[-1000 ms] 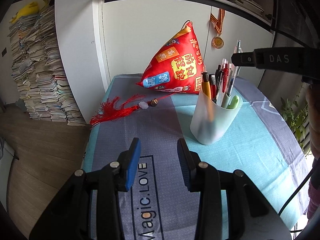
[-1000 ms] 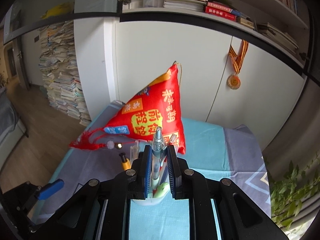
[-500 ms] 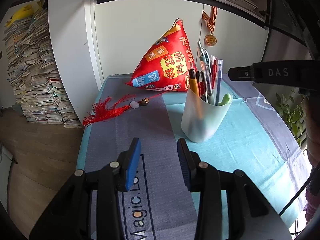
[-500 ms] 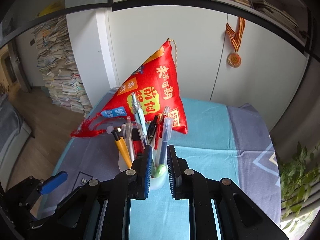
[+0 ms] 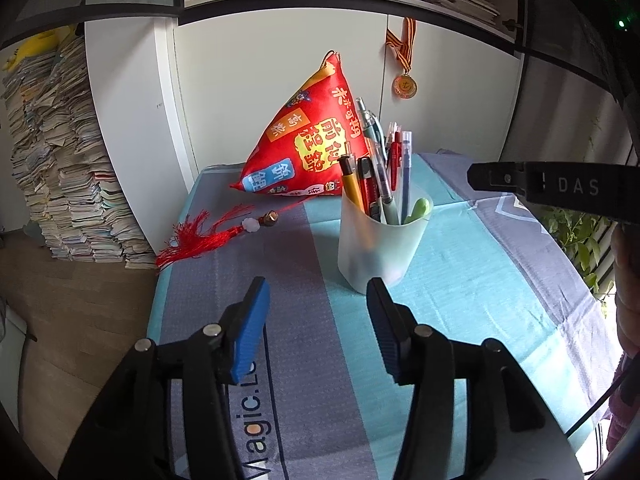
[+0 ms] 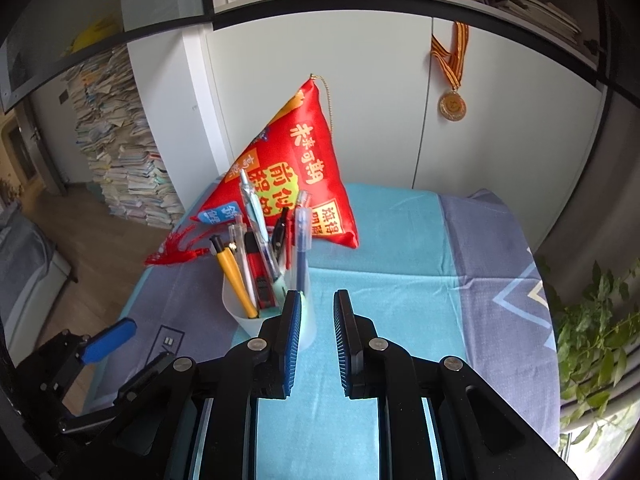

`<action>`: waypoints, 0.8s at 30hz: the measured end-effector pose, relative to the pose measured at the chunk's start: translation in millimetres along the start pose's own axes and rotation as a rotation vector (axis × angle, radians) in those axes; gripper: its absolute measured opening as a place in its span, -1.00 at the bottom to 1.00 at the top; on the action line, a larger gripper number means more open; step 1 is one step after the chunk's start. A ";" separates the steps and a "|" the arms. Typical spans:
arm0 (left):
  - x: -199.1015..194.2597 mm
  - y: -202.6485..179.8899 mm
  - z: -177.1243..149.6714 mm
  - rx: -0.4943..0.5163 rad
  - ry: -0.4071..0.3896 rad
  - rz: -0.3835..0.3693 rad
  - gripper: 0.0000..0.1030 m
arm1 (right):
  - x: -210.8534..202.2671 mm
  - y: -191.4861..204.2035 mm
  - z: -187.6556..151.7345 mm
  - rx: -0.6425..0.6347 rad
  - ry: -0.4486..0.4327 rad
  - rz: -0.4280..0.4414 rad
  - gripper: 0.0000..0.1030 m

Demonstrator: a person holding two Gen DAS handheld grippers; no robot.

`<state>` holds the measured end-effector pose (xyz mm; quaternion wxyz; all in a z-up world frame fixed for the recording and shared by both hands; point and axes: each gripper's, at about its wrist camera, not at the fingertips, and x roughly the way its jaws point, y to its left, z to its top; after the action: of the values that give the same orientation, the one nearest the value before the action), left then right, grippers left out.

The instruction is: Organize stationery

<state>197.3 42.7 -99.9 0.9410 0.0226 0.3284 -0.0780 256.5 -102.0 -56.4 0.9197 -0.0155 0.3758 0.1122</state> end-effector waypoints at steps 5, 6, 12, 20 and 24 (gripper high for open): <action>-10.5 -8.1 5.1 -0.002 -0.024 0.005 0.17 | -11.9 -12.8 -5.3 0.026 -0.013 -0.005 -0.68; -13.0 -9.9 6.1 -0.002 -0.030 0.005 0.21 | -15.2 -15.0 -6.5 0.028 -0.018 -0.006 -0.68; -31.2 -23.5 13.6 0.008 -0.074 0.009 0.35 | -38.9 -20.6 -15.4 0.032 -0.055 -0.002 -0.68; -67.8 -47.0 20.6 0.028 -0.159 -0.007 0.54 | -92.5 -20.8 -30.6 0.017 -0.165 -0.026 -0.50; -87.0 -59.5 19.1 0.049 -0.197 -0.010 0.60 | -123.8 -26.3 -43.4 0.041 -0.247 -0.042 0.02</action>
<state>132.3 -6.4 -30.4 0.9676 0.0360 0.2322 -0.0927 146.6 -156.6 -3.0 0.9613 0.0094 0.2615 0.0862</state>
